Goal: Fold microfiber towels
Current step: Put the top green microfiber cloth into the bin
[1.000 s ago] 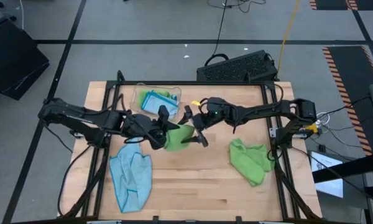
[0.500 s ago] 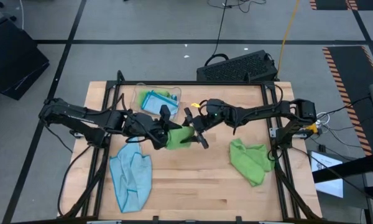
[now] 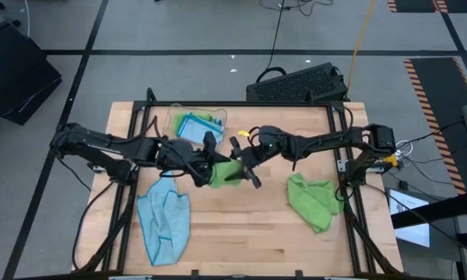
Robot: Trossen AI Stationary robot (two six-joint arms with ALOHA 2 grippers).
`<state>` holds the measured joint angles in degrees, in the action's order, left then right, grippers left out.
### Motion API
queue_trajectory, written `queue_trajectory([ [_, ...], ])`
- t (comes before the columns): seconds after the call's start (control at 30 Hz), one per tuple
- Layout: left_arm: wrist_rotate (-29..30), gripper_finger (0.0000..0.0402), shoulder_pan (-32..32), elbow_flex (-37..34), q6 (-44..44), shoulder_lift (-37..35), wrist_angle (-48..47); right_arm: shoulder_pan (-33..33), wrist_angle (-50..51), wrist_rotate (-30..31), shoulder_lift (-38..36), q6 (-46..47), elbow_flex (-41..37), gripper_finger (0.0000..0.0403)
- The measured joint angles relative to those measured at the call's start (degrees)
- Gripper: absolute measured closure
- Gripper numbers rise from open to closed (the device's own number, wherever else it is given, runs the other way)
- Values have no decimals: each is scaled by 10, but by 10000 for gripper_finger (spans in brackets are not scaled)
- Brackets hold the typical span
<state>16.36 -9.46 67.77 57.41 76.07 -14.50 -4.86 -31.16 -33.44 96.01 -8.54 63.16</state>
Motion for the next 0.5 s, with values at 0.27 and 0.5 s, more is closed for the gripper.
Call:
queue_trajectory([
  [0.27, 18, 363, 5, 0, -12, 5, 13, -6, -7, 2, 0, 16, 0, 382],
  [0.5, 76, 317, 4, 0, -113, 3, 37, -20, -13, 2, -1, 15, 0, 384],
])
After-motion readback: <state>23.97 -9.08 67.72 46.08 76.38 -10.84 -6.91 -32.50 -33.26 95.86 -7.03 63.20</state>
